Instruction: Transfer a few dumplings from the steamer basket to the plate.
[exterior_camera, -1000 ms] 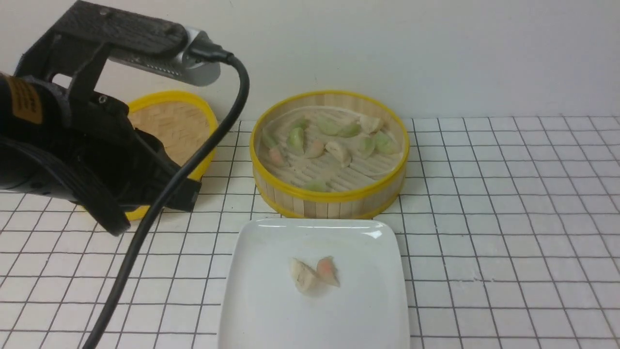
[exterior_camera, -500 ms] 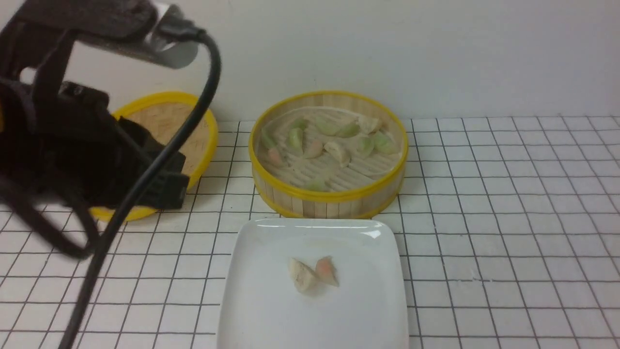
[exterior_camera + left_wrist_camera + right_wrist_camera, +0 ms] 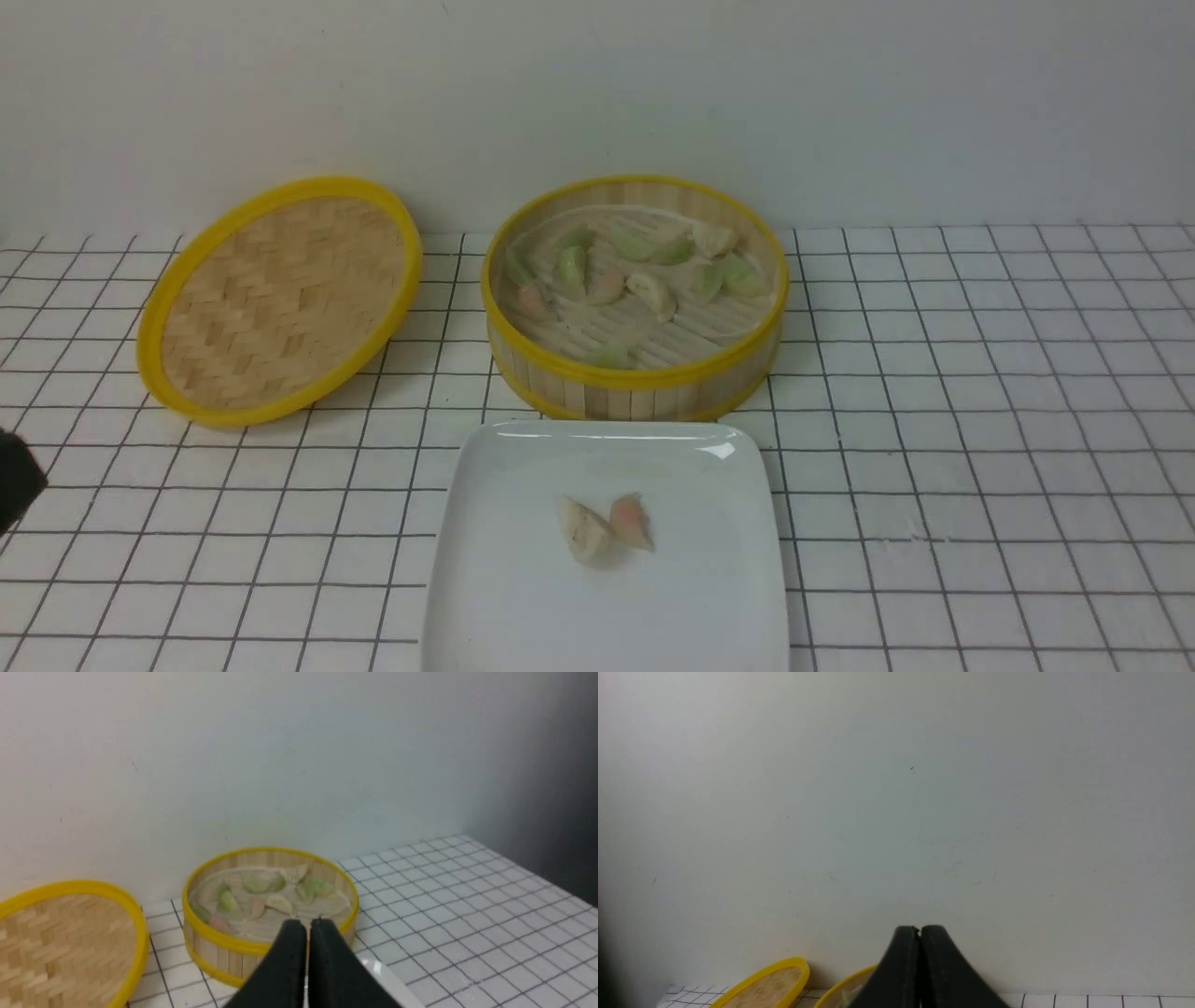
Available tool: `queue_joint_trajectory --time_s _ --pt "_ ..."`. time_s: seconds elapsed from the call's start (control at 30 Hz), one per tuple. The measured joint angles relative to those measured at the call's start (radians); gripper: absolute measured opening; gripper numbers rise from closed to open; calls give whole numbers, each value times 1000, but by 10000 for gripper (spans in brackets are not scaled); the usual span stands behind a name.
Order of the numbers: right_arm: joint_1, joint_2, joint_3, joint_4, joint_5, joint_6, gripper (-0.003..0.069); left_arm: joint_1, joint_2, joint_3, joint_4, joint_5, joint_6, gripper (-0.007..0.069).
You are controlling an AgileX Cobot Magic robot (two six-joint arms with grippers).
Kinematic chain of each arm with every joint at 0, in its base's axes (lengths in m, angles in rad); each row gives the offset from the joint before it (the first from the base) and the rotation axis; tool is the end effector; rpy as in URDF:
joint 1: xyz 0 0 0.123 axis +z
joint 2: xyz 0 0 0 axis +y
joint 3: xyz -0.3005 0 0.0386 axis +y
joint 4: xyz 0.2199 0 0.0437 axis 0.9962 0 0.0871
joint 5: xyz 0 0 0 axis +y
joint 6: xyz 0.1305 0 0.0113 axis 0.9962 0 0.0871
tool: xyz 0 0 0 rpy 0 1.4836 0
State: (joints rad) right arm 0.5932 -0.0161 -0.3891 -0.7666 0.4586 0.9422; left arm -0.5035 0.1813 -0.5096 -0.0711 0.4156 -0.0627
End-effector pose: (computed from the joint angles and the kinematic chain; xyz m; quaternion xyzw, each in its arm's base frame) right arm 0.0283 -0.0295 0.3022 -0.0004 0.6546 0.2068 0.7271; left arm 0.0301 -0.0209 0.3274 0.1420 0.6924 -0.2292 0.6692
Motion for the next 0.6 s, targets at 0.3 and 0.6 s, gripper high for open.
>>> queue_joint_trajectory --time_s 0.3,0.6 --pt "0 0 0 0 0 -4 -15 0 -126 36 3 2 7 -6" --pt "0 0 0 0 0 -5 -15 52 -144 169 71 -18 55 -6"
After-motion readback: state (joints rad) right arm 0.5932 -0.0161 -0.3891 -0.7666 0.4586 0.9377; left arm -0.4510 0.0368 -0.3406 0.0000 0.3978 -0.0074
